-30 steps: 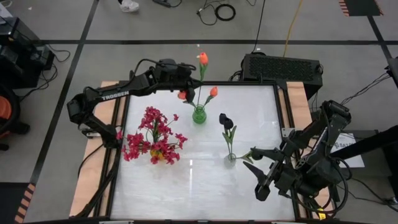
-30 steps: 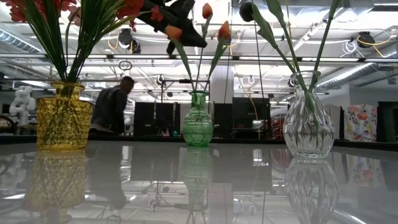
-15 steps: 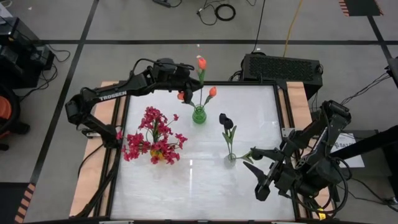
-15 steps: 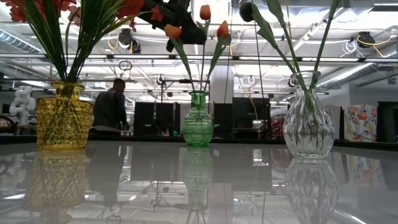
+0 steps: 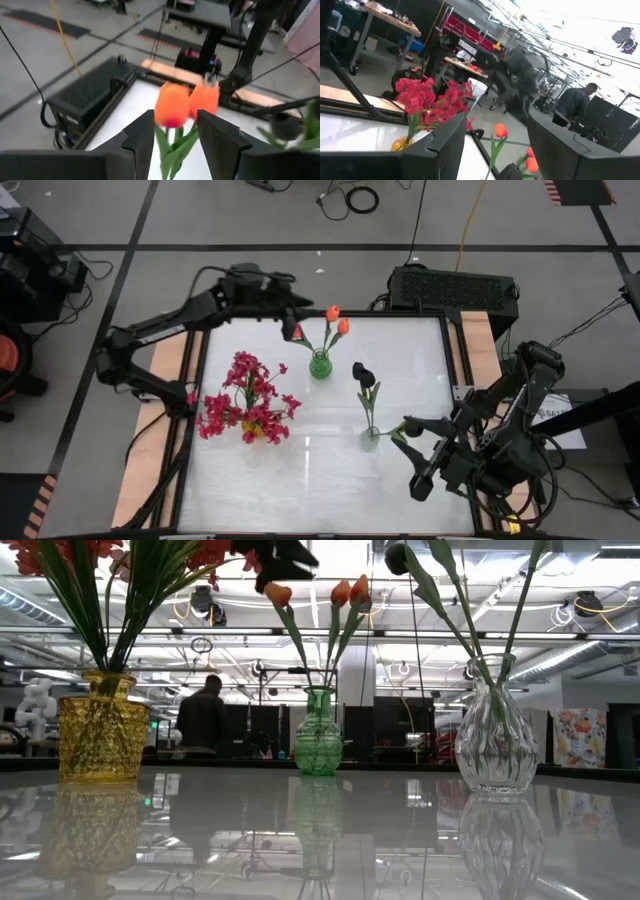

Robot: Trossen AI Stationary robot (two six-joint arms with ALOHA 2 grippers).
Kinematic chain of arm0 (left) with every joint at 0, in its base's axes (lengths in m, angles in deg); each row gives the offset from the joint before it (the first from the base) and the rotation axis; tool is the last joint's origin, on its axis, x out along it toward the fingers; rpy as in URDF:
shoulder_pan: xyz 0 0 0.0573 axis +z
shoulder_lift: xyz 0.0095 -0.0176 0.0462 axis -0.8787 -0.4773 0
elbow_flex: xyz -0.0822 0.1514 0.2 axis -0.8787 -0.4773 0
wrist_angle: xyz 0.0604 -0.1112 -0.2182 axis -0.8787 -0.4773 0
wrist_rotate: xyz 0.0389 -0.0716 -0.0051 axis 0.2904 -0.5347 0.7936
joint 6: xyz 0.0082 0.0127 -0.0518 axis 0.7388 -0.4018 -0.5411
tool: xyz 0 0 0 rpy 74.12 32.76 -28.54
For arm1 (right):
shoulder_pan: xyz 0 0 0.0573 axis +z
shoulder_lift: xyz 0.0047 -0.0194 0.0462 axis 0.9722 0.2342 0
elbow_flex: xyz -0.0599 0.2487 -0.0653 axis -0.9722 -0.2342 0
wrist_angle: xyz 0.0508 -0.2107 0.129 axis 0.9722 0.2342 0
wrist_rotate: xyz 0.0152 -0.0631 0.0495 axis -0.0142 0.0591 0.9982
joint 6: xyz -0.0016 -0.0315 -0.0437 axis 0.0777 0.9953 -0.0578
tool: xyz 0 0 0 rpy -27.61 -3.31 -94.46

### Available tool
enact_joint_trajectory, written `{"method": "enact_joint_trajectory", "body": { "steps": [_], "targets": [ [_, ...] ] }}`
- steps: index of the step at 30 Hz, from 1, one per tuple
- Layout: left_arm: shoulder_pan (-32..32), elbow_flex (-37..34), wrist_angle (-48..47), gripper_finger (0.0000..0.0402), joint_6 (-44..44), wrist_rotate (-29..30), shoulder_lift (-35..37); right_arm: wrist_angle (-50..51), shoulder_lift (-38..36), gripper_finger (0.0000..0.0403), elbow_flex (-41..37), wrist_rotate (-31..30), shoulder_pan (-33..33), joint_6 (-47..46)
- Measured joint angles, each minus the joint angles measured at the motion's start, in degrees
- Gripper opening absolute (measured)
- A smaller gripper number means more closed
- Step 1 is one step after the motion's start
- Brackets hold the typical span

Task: Sort flowers into vase by color
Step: Return to Home Position

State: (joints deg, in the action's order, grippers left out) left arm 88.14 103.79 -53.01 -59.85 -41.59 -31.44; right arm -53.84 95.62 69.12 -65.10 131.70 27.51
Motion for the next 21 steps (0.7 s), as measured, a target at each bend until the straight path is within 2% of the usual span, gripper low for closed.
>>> {"method": "enact_joint_trajectory", "body": {
  "steps": [4, 9, 14, 17, 21],
  "targets": [
    [0.0, 1.8, -3.8, 0.0155, 2.3, 0.1, 4.9, 0.8, -1.5, 0.0205, -0.1, -0.4, 0.0, -0.5],
    [0.0, 2.1, -4.2, 0.0155, 2.5, 0.1, 12.3, 2.6, -7.4, 0.0188, -0.1, 0.9, -2.2, 2.4],
    [0.0, 1.3, -8.5, 0.0146, 4.1, 0.3, 17.9, 14.9, -16.8, 0.0153, 0.0, 2.8, -6.3, 1.4],
    [0.0, -0.8, -10.2, 0.0118, 5.6, 0.3, 20.7, 30.6, -23.6, 0.0122, 0.0, 7.2, -8.7, -9.0],
    [0.0, -4.2, -11.0, 0.0063, 7.6, 0.3, 23.9, 55.4, -33.1, 0.0069, 0.0, 22.1, -12.5, -31.4]
  ]
}}
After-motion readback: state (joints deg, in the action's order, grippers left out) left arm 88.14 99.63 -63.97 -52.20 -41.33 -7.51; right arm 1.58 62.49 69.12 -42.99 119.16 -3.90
